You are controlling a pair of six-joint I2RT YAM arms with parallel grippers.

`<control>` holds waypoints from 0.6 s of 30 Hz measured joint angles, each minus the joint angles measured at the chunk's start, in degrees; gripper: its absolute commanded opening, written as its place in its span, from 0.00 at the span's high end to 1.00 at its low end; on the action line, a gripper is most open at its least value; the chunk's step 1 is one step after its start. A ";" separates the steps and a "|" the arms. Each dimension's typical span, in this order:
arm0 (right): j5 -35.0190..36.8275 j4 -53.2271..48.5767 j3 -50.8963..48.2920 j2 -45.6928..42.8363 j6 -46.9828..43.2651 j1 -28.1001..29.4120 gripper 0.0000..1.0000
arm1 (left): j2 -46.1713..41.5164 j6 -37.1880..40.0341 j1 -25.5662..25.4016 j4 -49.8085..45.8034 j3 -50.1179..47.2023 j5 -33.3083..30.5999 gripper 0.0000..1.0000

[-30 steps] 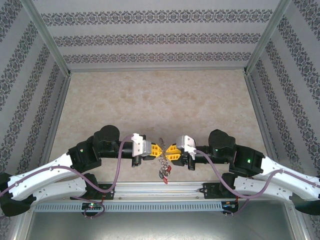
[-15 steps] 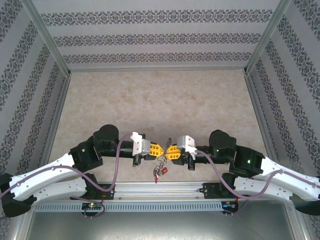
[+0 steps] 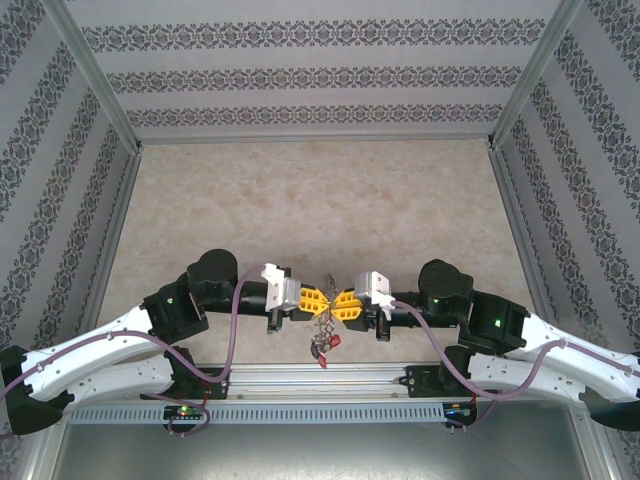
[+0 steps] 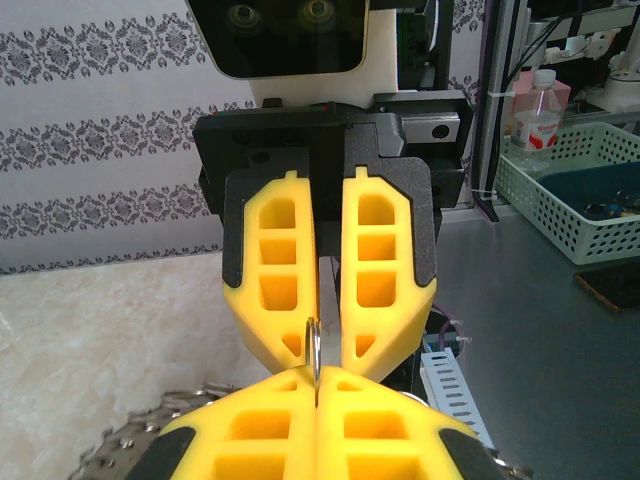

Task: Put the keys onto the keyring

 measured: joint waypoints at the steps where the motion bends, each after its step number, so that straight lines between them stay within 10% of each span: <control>1: 0.00 0.00 -0.11 0.00 0.00 0.00 0.83 | 0.11 -0.13 0.00 0.17 -0.07 0.15 1.00; 18: 0.04 1.14 -1.57 -2.43 0.00 0.02 0.78 | 1.29 -0.76 0.72 3.26 -0.50 1.75 1.00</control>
